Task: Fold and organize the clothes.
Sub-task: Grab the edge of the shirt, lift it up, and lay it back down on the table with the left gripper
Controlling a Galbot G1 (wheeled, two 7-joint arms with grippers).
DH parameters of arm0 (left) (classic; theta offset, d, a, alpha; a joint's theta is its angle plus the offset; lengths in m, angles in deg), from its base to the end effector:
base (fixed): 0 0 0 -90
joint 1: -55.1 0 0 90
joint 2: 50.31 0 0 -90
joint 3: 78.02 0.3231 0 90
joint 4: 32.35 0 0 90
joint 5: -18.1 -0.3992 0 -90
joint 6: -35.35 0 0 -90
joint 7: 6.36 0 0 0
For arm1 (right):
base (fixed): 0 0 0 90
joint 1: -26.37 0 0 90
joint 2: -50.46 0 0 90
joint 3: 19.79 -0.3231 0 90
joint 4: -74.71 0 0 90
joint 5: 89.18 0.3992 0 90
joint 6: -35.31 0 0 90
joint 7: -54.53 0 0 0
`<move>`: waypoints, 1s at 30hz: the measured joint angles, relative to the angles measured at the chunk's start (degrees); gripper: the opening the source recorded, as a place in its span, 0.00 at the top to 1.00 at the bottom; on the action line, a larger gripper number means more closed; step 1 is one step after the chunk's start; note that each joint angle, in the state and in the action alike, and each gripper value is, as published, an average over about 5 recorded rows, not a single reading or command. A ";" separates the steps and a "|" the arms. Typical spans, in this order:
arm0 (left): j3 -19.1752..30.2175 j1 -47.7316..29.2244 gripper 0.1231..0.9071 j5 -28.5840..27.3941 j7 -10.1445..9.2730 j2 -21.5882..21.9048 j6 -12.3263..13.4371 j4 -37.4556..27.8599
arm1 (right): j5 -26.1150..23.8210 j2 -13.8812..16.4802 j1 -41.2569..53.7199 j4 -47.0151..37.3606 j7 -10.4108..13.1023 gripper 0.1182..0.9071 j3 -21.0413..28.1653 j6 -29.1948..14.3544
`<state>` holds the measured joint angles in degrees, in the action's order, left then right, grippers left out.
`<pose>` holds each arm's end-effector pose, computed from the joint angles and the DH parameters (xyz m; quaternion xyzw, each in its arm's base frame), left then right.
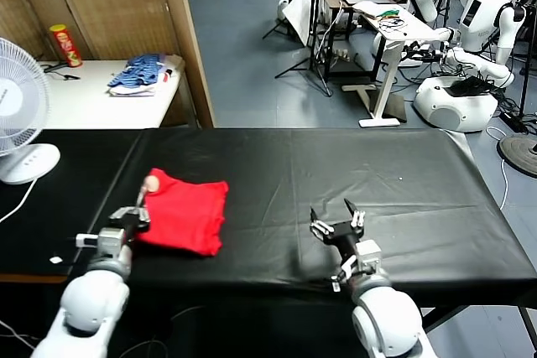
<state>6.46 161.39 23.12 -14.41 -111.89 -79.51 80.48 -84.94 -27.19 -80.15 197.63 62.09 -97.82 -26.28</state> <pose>0.3147 0.1112 -0.2286 0.0718 -0.9644 -0.2179 0.1313 0.2806 0.0452 -0.2069 0.0699 -0.9889 0.0600 0.1163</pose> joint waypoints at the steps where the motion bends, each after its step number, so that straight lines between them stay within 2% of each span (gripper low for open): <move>1: -0.63 0.35 0.95 -0.90 0.00 1.15 0.05 0.19 | -0.02 -0.03 -0.07 0.19 0.08 0.14 0.01 -0.02; 8: -5.51 2.97 0.95 -6.85 -0.13 8.26 0.21 2.36 | -0.07 -0.02 -0.41 0.77 0.16 0.14 0.00 -0.01; 13: -5.68 4.28 0.95 -6.71 -0.18 8.92 1.02 5.13 | -0.46 0.03 -1.32 1.17 0.20 0.14 -0.15 -0.02; 17: -2.40 4.22 0.95 -0.88 -0.65 6.36 0.99 7.52 | -0.66 0.14 -2.15 1.77 0.16 0.14 -0.58 -0.03; 23: 7.03 2.03 0.95 10.76 -3.58 0.07 -0.78 9.09 | -0.26 0.81 -3.44 2.37 -0.49 0.14 -2.15 0.02; 26: 12.20 0.50 0.95 12.83 -3.91 -3.52 -0.39 8.29 | 0.63 1.45 -3.99 2.20 -1.36 0.14 -2.63 0.24; 30: 17.76 -0.89 0.95 12.88 -2.93 -8.06 1.15 6.63 | 1.94 2.70 -3.63 1.39 -2.54 0.14 -2.16 1.01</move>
<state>24.23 160.50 36.01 -17.35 -119.95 -78.36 87.12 -83.01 -24.49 -83.78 199.01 59.55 -99.97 -25.27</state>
